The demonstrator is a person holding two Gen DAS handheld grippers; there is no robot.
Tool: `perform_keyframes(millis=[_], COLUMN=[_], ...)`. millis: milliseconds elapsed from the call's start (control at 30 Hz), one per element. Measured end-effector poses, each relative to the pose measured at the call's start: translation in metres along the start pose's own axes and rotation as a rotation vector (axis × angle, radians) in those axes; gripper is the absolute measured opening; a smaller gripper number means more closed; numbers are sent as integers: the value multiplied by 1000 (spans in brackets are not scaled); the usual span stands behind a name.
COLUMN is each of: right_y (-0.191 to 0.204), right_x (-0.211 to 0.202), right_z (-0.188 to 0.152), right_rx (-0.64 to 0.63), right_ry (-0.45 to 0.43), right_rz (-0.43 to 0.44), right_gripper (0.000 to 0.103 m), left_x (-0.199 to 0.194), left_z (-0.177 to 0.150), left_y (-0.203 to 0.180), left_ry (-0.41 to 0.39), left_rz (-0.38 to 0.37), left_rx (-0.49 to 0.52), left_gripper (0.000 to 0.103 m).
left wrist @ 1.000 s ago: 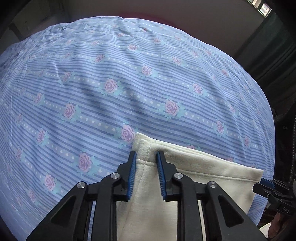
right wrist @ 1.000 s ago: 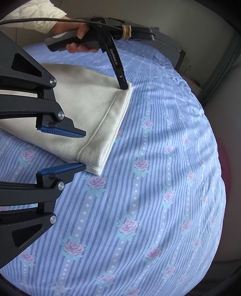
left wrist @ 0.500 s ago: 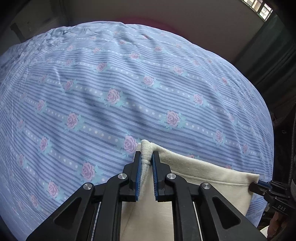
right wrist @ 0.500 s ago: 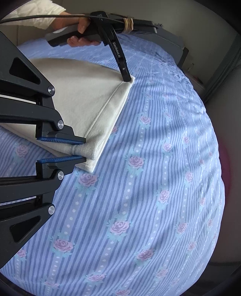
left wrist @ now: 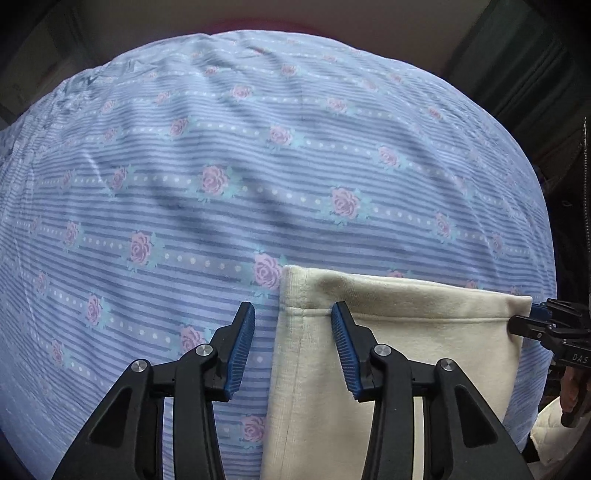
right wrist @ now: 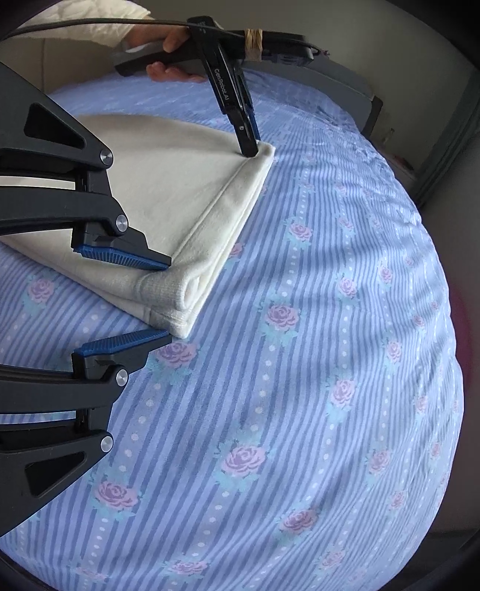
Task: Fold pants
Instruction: 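Lift the leg end with both tools and fold it toward the waistband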
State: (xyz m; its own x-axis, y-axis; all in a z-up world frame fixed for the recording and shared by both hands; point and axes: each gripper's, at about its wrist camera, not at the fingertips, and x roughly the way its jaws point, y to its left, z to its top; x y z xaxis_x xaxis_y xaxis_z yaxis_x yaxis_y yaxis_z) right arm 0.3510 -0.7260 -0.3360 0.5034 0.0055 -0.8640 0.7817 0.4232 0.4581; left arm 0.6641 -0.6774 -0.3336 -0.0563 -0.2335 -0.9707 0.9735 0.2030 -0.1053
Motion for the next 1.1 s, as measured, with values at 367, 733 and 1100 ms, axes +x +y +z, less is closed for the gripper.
perform_keyframes(millis=[367,733,1100], right_y=[-16,-6,0], right_x=[16,19,7], right_z=[4,4,5], right_rx=[-11,-66,-96], right_ry=[25,19,8], right_rz=[51,-2,2], right_gripper=[35,33,23], left_x=[19,33,18], left_z=[7,6,6], left_y=[0,3,-15], left_ry=[29,24,-6], left_rz=[-79,-101,-82], left_rx=[-21,-94,-96], left_gripper=[29,33,16])
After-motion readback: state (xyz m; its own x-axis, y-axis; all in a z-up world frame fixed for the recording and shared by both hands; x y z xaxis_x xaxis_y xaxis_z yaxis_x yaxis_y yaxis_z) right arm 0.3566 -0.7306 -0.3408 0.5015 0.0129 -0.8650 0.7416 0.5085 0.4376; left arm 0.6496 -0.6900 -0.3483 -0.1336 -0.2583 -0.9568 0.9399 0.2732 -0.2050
